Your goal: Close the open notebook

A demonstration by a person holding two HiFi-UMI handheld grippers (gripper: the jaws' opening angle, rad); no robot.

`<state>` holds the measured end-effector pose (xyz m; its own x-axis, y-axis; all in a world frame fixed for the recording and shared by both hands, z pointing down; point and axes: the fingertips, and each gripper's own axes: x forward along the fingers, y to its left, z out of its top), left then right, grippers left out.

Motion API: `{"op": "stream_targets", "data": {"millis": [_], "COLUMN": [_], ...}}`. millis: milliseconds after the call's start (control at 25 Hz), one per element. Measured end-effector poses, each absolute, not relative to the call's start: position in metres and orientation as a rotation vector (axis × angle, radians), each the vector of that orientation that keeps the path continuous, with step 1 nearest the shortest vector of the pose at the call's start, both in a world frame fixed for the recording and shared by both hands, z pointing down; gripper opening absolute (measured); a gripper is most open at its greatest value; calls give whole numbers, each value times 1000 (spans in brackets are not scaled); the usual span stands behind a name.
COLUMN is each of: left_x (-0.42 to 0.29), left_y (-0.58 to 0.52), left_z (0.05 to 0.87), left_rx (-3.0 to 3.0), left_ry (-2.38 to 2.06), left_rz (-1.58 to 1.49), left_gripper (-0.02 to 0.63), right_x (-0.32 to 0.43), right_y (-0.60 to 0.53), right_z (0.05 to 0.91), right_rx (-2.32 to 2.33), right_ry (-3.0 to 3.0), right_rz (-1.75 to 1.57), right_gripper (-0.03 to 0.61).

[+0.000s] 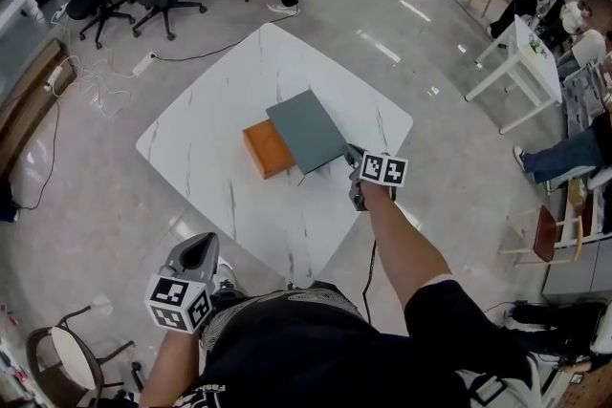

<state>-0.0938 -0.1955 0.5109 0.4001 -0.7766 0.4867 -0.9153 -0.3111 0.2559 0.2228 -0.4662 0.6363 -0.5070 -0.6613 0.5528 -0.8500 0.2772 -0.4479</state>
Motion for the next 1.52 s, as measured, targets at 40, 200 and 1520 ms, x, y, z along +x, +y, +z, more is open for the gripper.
{"op": "stream_targets", "data": {"millis": [40,200,1520], "left_x": [-94,-96,-87], "left_y": [-195,-193,-232], "left_z": [511,510,504], "left_rx": [2168,2165,2388], "left_ry": [-1443,-1445,-1183], "left_rz": [375,374,408], "left_gripper": [58,58,58], "right_x": [223,224,131], "right_y": [-466,-465,-332], "right_z": [638,640,547], "right_rx": [1396,1408,1283], "right_ry": [-2292,-2285,-2404], "right_rz": [1066,1088,720], "right_gripper": [28,34,78]}}
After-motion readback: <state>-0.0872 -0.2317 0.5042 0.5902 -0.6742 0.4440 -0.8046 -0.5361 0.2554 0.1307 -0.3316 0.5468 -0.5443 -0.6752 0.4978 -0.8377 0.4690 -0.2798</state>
